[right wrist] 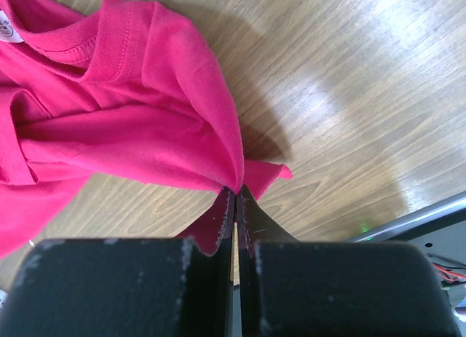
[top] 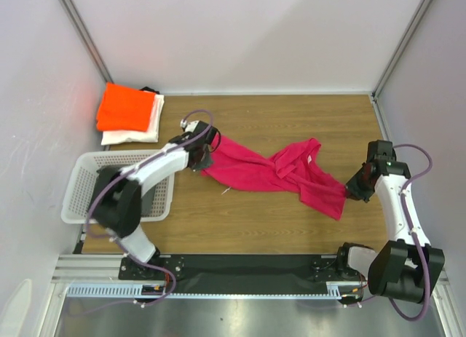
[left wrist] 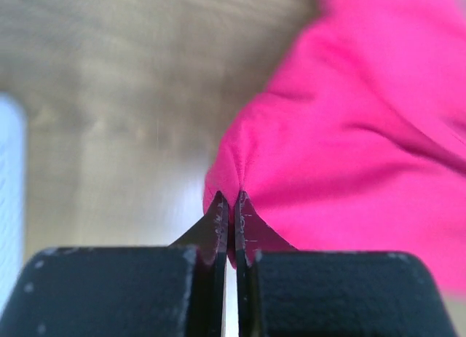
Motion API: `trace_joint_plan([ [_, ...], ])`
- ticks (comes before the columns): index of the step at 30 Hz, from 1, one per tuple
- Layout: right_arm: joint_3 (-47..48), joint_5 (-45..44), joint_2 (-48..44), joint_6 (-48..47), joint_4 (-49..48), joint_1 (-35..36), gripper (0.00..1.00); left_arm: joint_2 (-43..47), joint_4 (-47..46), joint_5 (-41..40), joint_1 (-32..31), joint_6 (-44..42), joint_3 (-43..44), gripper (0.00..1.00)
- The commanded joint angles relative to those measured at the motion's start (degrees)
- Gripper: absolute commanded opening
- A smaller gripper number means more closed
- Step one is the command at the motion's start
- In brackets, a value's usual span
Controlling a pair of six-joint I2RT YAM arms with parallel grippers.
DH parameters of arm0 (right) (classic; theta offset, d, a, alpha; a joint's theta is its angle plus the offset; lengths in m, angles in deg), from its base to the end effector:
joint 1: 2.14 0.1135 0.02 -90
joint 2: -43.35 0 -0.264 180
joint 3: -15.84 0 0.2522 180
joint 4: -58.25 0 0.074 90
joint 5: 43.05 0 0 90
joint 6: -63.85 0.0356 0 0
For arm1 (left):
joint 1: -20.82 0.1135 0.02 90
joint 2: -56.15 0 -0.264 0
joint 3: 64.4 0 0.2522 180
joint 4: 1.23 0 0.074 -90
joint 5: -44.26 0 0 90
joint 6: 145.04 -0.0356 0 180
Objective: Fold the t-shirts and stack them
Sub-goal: Flatten the tshirt out
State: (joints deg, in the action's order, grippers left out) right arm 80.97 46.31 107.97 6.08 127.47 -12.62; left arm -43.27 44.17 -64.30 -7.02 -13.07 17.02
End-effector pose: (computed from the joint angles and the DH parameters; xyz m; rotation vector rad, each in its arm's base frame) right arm 0.1954 -0.0366 0.2521 1.0126 2.5819 0.0831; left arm 0.3159 -0.1540 0.1997 -0.4163 2.5486 -0.0033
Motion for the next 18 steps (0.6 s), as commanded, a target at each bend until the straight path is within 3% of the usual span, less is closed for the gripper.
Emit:
trace_joint_plan([
  [1,1.9,-1.3,0.2,-1.1,1.6,-1.5,0.0,13.0,9.3,-3.5,-4.1,-2.4,-1.5,0.0],
  [8,-0.4,0.1,0.3,-1.5,4.6,-4.1,0.0,24.5,21.5,-2.3,-10.7,-3.0,-9.8,0.0],
  [11,-0.7,2.1,0.8,-2.3,6.7,-5.2,0.0,29.2,21.1,-0.3,-12.4,-3.1,-14.1,0.0],
  [12,-0.5,3.3,0.9,-3.0,7.0,-5.4,0.22,30.2,20.5,1.5,-12.4,-3.7,-15.2,0.12],
  [13,-0.1,3.9,0.9,-3.8,7.3,-5.4,0.37,31.3,20.2,1.6,-12.5,-3.9,-15.0,0.25],
  [14,2.7,4.3,0.8,-5.1,7.5,-5.5,0.67,31.3,20.1,1.4,-12.5,-5.1,-13.4,0.6],
  [16,7.2,5.5,1.4,-6.5,7.3,-5.5,0.8,30.7,20.9,-0.1,-12.4,-7.8,-10.4,0.87],
  [17,11.9,6.3,2.2,-7.8,6.9,-5.4,0.85,29.1,20.8,-0.6,-12.4,-8.7,-8.6,0.94],
  [18,14.5,8.0,2.9,-8.1,6.9,-5.2,0.85,28.1,20.9,-1.8,-12.4,-9.4,-5.0,0.96],
])
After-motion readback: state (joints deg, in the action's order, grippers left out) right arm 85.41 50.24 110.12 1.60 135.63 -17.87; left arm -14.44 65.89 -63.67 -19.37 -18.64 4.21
